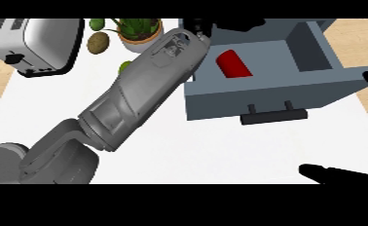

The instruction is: Pick up the can, place it into the drawer and close the drawer

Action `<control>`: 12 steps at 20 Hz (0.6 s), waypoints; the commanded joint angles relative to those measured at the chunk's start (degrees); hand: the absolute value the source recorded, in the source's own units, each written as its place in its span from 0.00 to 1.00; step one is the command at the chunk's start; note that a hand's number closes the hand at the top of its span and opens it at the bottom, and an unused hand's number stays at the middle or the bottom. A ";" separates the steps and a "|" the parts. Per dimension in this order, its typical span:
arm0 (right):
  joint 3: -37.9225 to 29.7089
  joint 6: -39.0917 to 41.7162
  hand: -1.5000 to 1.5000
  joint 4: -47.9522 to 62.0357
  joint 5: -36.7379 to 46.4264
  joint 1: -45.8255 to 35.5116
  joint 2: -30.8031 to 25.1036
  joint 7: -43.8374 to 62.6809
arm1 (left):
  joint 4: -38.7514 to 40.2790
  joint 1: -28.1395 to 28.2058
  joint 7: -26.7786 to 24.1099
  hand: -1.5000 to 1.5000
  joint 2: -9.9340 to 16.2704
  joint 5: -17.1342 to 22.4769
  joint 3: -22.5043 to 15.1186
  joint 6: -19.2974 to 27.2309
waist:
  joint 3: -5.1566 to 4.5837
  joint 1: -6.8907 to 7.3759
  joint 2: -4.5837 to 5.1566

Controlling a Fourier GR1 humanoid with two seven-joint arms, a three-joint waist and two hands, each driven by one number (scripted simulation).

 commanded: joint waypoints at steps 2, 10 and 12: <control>3.02 -1.69 0.00 3.27 11.95 -2.33 -3.15 -3.06 | -2.51 -0.88 -0.25 0.00 0.00 1.78 -0.64 3.32 | 0.01 1.60 -0.37; 12.23 -7.40 0.00 12.10 30.70 -2.86 -3.50 -5.02 | -1.66 -1.24 1.06 0.00 0.00 0.61 -0.46 1.91 | -0.02 4.35 -1.06; 13.77 -7.15 0.00 15.14 34.31 -6.40 -3.57 -2.35 | -3.14 0.44 1.09 0.00 0.00 0.63 -1.09 2.77 | -0.05 4.54 -1.08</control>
